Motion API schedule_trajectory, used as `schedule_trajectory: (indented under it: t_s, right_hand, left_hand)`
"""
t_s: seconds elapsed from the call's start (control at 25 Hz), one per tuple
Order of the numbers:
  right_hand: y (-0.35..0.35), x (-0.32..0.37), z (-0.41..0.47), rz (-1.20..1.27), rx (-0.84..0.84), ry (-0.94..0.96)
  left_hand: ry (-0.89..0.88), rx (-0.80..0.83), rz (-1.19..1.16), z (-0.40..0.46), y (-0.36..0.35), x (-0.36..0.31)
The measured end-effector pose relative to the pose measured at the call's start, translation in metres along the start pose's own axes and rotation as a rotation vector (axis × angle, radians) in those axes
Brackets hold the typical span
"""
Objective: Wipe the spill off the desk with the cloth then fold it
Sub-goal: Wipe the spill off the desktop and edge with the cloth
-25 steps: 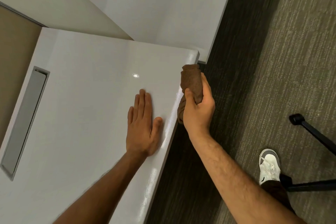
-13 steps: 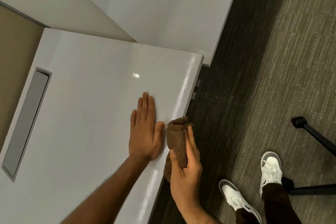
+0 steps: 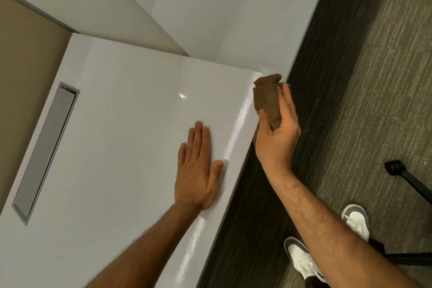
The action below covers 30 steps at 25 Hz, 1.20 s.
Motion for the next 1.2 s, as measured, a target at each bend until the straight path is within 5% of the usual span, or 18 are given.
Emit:
schedule_trajectory:
  t_s: [0.4, 0.84, 1.2]
  right_hand:
    - [0.015, 0.007, 0.029, -0.127, 0.117, 0.038]
    - [0.027, 0.030, 0.069, -0.541, 0.276, 0.348]
    - [0.035, 0.042, 0.085, -0.567, 0.477, 0.371]
  left_hand:
    - [0.039, 0.028, -0.025, 0.000, 0.002, -0.001]
    - [0.075, 0.022, -0.107, 0.003, 0.008, -0.005]
    - [0.209, -0.321, -0.330, 0.103, 0.043, -0.016]
Point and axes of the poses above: each hand's wrist, its own z-axis towards the middle knuckle, its own y-axis out of the back of the hand, x = y × z, the point moved 3 cm from there along z, towards the middle knuckle, and after that the axes turned 7 degrees about -z, right-handed, at the moved point
